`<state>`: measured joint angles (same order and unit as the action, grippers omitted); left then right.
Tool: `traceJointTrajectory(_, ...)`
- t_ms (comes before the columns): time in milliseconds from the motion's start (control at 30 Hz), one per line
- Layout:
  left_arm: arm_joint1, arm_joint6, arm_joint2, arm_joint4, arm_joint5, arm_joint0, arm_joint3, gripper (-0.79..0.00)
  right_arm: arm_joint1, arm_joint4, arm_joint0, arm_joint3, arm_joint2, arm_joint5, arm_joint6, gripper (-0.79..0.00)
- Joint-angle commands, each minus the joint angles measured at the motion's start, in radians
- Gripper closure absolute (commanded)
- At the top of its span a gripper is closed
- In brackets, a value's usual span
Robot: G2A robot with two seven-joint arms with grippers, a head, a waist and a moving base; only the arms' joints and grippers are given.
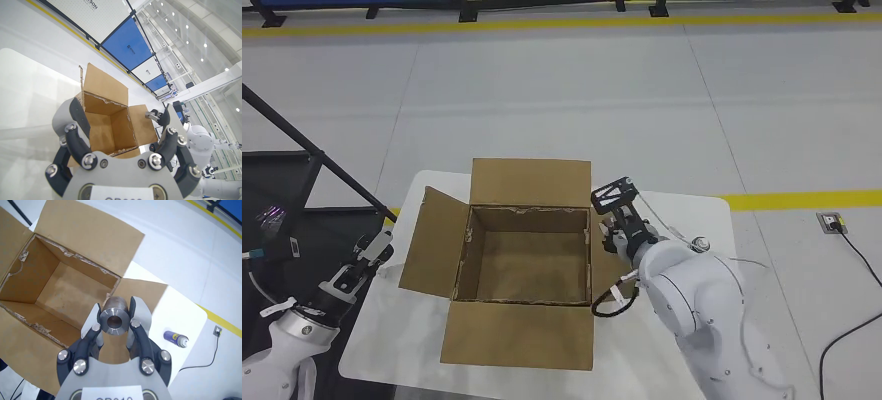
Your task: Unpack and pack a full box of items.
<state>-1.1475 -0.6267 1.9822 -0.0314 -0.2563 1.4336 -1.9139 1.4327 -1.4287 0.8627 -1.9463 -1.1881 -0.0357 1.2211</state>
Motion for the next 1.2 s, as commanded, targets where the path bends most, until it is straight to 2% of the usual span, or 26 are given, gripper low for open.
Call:
traceJointTrajectory(0,0.000,0.000,0.000,0.000,0.000,0.000,0.000,-0.785,-0.008,-0.036,0.050,-0.049,-0.060,-0.016,0.018,0.000)
traceJointTrajectory(233,0.000,0.000,0.000,0.000,0.000,0.000,0.000,-0.785,-0.025,0.003,0.183,-0.086,-0.216,-0.015,0.004,0.000)
traceJointTrajectory(533,0.000,0.000,0.000,0.000,0.000,0.000,0.000,-0.785,-0.039,0.068,0.269,0.098,-0.347,-0.015,-0.067,0.000)
traceJointTrajectory(733,0.000,0.000,0.000,0.000,0.000,0.000,0.000,-0.785,-0.045,0.093,0.285,0.207,-0.383,-0.012,-0.120,0.000)
traceJointTrajectory(933,0.000,0.000,0.000,0.000,0.000,0.000,0.000,-0.785,-0.051,0.059,0.254,0.330,-0.382,-0.017,-0.155,0.000)
traceJointTrajectory(1167,0.000,0.000,0.000,0.000,0.000,0.000,0.000,-0.785,-0.054,0.085,0.225,0.404,-0.376,-0.006,-0.188,0.000)
